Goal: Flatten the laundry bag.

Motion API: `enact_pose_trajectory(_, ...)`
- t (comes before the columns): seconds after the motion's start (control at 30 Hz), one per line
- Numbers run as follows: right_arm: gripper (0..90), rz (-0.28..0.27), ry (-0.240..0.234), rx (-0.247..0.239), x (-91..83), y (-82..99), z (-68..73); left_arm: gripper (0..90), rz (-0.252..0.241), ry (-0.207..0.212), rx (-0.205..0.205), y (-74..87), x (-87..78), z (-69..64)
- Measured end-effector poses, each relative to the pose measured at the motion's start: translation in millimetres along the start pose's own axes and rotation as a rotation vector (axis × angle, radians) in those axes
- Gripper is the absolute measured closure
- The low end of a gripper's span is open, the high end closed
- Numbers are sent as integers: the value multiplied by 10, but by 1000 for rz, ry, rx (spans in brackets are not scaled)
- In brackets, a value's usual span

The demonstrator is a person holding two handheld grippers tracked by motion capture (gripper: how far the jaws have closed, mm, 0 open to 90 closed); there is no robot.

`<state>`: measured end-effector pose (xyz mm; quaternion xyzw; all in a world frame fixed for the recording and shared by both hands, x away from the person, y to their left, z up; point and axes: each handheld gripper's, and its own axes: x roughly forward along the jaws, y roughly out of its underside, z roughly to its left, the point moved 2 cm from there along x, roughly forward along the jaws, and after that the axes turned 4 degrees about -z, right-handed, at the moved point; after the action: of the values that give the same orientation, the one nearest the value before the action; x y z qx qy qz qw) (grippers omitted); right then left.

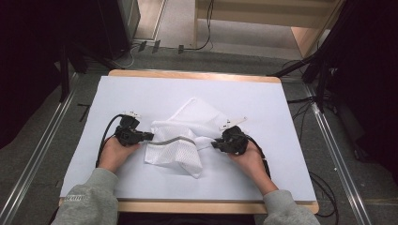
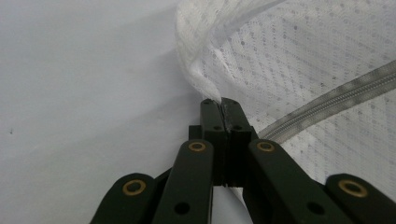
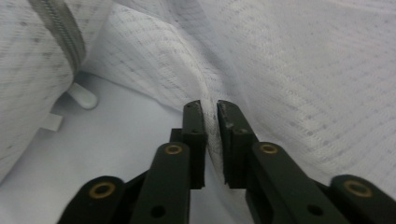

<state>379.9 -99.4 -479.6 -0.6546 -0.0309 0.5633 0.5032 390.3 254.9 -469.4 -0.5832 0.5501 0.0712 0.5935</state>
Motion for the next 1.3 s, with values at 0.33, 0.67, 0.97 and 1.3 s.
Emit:
enact_pose_trajectory(0.33, 897, -47, -68, 0, -254, -17, 42, 900, -42, -66, -47, -77, -210, 330)
enact_pose_trajectory(0.67, 885, -78, -78, -4, -415, 30, 77, 900, -35, -86, -8, -269, -154, 455)
enact_pose_trajectory(0.97, 900, -156, -73, 28, -514, 28, 237, 818, -55, -66, -60, -280, -116, 588)
enact_pose_trajectory(1.3, 900, -105, -179, -34, 32, -211, 717, 599, -104, -19, -53, -213, -434, 417)
